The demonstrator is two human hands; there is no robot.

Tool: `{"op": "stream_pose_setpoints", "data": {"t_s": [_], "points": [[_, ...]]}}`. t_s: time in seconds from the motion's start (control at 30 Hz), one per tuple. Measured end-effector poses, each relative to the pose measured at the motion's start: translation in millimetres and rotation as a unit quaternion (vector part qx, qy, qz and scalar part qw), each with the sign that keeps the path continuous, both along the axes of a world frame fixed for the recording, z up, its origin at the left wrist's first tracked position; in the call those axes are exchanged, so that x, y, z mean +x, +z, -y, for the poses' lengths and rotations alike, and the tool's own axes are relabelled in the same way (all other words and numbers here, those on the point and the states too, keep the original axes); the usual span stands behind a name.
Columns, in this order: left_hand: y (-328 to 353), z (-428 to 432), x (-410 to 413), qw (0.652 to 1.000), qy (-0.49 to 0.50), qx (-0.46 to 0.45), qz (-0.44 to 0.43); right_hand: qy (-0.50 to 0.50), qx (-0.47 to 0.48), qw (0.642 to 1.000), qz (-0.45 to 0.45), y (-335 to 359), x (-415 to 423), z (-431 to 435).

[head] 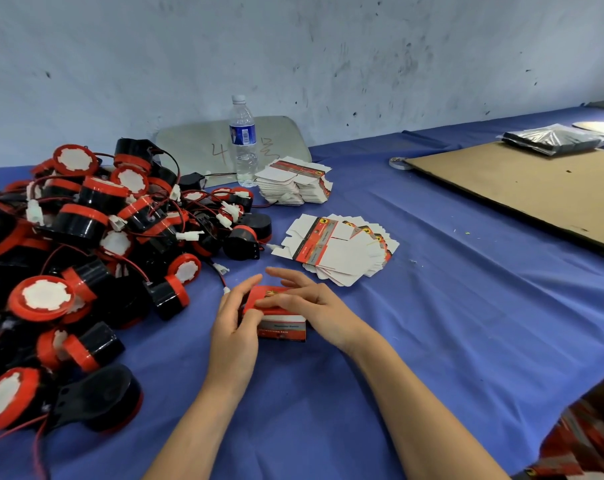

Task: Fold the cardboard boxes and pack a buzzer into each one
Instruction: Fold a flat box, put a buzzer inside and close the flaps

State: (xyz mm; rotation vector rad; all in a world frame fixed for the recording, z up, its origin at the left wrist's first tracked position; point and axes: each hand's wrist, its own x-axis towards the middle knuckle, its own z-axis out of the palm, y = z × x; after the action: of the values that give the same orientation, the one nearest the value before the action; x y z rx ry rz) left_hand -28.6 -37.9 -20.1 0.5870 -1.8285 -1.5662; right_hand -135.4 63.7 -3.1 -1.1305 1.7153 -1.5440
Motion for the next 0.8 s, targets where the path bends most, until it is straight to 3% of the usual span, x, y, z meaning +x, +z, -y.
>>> {"op": "stream_pose_setpoints", "data": {"t_s": [0.1,0.2,0.4,0.8], "points": [[0,0,0,1.000,-0.001,-0.025,0.009,0.009,0.002,1.000,-0.014,1,-1,-1],[-1,0,-1,0.999,0.006,-0.043,0.012,0.016,0.005,0.999,0.030,3,-6,-3],[-1,0,-2,1.000,-0.005,-0.001,-0.006,0.049,0.021,0.994,0.091,2,-13,-6],[0,-3,-4,1.000,-0.021,-0.009,-0.011,0.047,0.068,0.996,0.028,3,-13,-7]]}}
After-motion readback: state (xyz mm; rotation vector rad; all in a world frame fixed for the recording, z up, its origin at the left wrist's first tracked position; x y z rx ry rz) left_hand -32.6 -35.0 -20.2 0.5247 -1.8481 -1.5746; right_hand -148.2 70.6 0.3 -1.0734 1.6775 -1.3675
